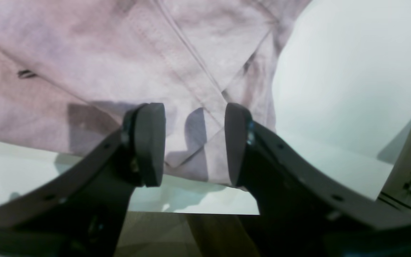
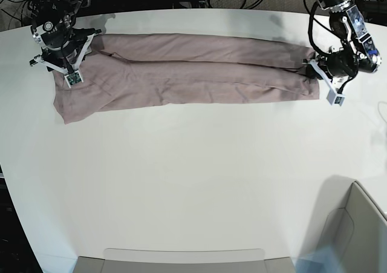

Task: Fold the T-shirt properly
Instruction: 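Grasp the end of the folded strip with the left gripper, then fold the strip end with the left gripper toward the right gripper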

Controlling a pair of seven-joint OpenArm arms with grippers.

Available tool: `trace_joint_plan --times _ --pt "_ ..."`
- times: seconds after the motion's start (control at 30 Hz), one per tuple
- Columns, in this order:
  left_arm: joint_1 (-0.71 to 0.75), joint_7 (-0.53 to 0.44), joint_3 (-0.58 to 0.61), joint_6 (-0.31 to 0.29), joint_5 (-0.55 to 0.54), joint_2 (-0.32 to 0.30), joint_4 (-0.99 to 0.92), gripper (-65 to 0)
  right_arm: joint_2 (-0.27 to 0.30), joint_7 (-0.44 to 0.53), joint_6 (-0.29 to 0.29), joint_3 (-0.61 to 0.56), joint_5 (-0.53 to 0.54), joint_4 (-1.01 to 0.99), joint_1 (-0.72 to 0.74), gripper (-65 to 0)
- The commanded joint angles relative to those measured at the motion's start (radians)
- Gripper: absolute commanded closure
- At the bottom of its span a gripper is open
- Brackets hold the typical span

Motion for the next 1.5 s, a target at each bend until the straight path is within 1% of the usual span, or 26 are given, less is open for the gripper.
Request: trace_joint_plan --times 0.0,0.03,0.17,0.27,0.37,0.47,0.6,0.67,0.8,0.9,1.07,1.17,1.2,1.33,1.4,1.47 --pt "0.008 0.041 0.02 -0.001 0.014 0.014 -0.005 -4.1 0.009 0.006 0.011 0.0 -0.001 0.017 0.005 -27.2" --pt "0.009 0.041 0.026 -0.001 0.016 0.017 -0.005 0.0 0.007 0.006 0.011 0.0 -0.001 0.017 0.005 -27.2" --pt "0.011 0.035 0.081 -0.001 0.011 0.019 -0.002 0.0 0.009 0.006 0.011 0.005 0.001 0.015 0.005 -27.2" --pt "0.006 0.04 0.051 -0.001 0.016 0.014 -0.002 0.0 0.01 0.006 0.011 0.008 0.001 0.017 0.008 -27.2" --pt "0.005 0.038 -0.019 -0.001 0.017 0.006 -0.002 0.0 0.01 0.006 0.011 0.011 0.001 0.017 0.019 -27.2" --pt "0.003 0.032 -0.057 -0.001 0.019 -0.05 -0.002 0.0 0.01 0.006 0.011 0.011 0.001 0.017 0.019 -27.2" --pt "-0.037 0.022 -0.065 -0.001 0.019 -0.129 -0.001 0.0 0.007 0.006 0.011 0.011 0.001 0.017 0.019 -27.2" --pt "-0.052 0.022 -0.069 -0.001 0.019 -0.153 -0.002 0.0 0.004 0.006 0.011 0.011 0.002 0.017 0.021 -27.2" --pt "-0.052 0.042 -0.141 -0.001 0.014 -0.161 0.039 0.0 0.001 0.006 0.011 0.011 0.007 0.018 0.033 -27.2" --pt "-0.052 0.042 -0.146 -0.001 0.014 -0.156 0.117 0.0 -0.005 0.006 0.011 0.011 0.004 0.017 0.036 -27.2" --pt "-0.035 0.042 -0.143 -0.001 0.017 -0.069 0.3 0.0 -0.011 0.006 0.011 0.011 0.002 0.017 0.047 -27.2" --pt "0.018 0.042 -0.14 -0.001 0.017 -0.007 0.392 0.0 -0.011 0.006 0.011 0.011 0.002 0.017 0.048 -27.2" --pt "0.032 0.042 -0.131 -0.001 0.017 0.017 0.417 0.0 -0.013 0.006 0.011 0.01 0.002 0.017 0.048 -27.2" --pt "0.08 0.042 -0.049 -0.001 0.016 0.066 0.507 0.0 -0.013 0.006 0.011 0.007 0.002 0.017 0.048 -27.2" --pt "0.106 0.042 -0.019 -0.001 0.014 0.111 0.55 0.0 -0.013 0.006 0.011 0.007 0.002 0.017 0.048 -27.2" --pt "0.112 0.042 0.003 -0.001 0.016 0.143 0.553 0.0 -0.013 0.006 0.011 0.005 0.002 0.017 0.048 -27.2"
